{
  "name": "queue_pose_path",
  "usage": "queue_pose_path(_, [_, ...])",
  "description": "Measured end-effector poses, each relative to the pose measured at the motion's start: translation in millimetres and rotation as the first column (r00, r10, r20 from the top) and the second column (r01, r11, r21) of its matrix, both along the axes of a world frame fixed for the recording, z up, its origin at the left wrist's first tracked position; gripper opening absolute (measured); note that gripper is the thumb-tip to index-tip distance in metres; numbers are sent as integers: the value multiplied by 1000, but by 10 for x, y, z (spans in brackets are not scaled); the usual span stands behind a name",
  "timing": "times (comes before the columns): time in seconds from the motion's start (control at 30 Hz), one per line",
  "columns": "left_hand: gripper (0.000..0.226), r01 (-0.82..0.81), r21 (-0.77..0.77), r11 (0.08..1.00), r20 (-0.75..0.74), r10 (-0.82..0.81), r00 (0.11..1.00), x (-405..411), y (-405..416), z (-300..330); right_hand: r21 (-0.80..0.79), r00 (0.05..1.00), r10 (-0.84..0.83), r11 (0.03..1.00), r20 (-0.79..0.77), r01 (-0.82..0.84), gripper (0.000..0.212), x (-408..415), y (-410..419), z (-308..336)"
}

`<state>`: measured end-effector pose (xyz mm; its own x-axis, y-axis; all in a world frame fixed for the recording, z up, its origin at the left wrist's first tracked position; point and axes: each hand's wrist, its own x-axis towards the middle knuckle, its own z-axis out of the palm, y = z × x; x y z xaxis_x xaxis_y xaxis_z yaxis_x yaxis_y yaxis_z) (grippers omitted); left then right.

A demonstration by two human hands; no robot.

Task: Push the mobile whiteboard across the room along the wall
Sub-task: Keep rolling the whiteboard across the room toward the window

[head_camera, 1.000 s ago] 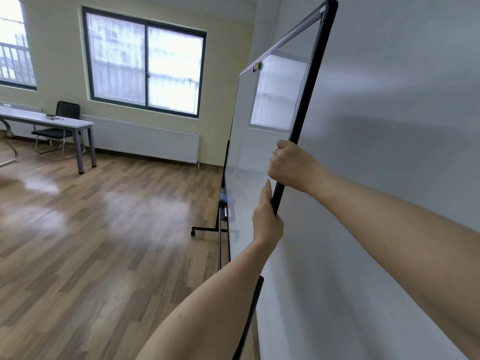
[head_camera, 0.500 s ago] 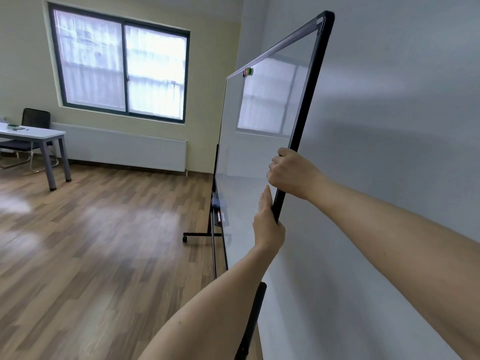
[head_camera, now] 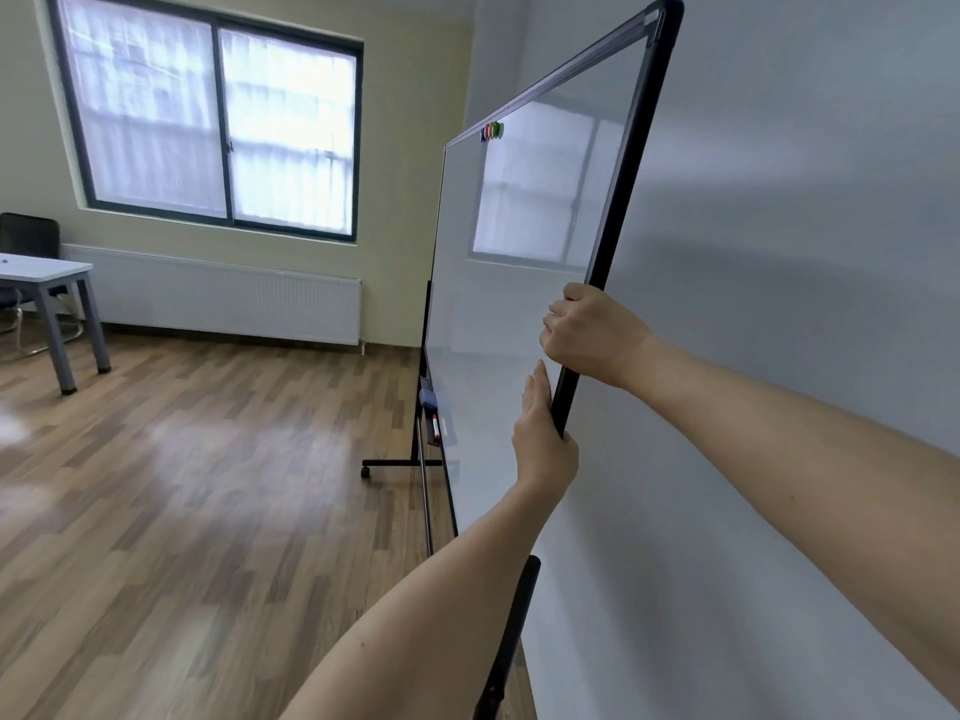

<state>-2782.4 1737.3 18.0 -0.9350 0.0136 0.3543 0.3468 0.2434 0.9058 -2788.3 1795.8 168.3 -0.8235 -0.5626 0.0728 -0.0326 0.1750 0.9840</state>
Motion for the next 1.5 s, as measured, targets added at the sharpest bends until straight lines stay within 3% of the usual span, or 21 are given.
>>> queue_pose_path(0.57, [100, 40, 2, 999, 53, -40, 998, -2156, -341, 52, -3, 999, -39, 999, -13, 39, 37, -2217, -300, -17])
queue_pose_path(1.5, [103, 181, 23, 983, -17, -180, 983, -4517, -1633, -44, -27, 999, 23, 999, -42, -24, 36, -4451, -1622, -11])
